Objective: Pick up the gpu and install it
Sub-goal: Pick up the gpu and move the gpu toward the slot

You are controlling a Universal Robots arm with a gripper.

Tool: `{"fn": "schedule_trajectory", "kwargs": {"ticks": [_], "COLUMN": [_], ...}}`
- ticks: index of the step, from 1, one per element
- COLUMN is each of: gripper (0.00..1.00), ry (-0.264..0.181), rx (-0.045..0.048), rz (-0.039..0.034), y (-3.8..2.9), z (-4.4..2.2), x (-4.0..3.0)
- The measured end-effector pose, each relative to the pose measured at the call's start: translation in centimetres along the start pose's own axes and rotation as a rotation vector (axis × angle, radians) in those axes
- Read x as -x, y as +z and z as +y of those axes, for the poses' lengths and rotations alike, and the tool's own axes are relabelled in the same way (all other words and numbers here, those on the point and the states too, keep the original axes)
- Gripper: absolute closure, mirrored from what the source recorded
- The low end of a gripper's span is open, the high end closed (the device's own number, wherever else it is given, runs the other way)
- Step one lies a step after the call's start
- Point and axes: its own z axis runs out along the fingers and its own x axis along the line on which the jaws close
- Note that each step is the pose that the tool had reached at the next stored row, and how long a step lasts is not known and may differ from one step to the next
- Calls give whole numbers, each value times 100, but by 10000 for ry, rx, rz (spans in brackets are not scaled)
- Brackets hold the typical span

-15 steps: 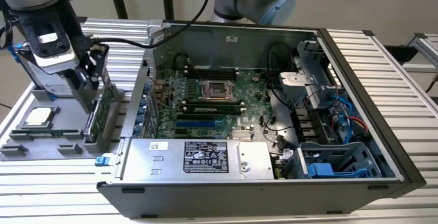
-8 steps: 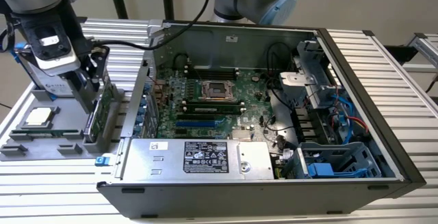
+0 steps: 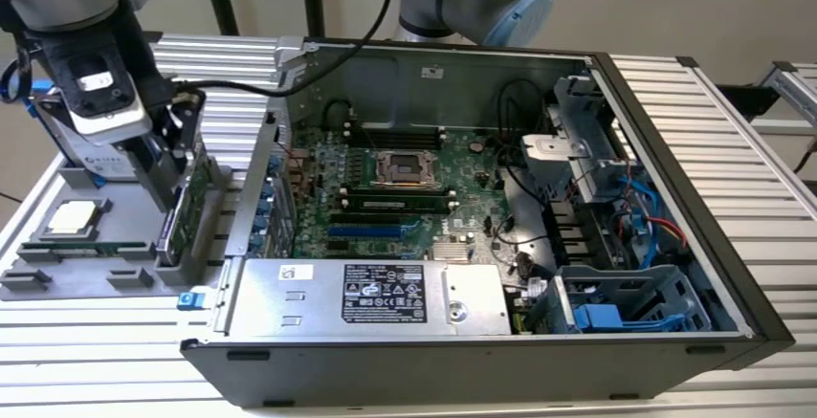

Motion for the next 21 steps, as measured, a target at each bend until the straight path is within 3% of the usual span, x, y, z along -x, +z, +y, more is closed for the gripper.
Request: {"fn": "schedule_trajectory", "kwargs": {"ticks": [21], "gripper": [0], "ry": [0], "rx": [-1], "rz": [9], "y": [97], "z": [-5], "x": [-1]}}
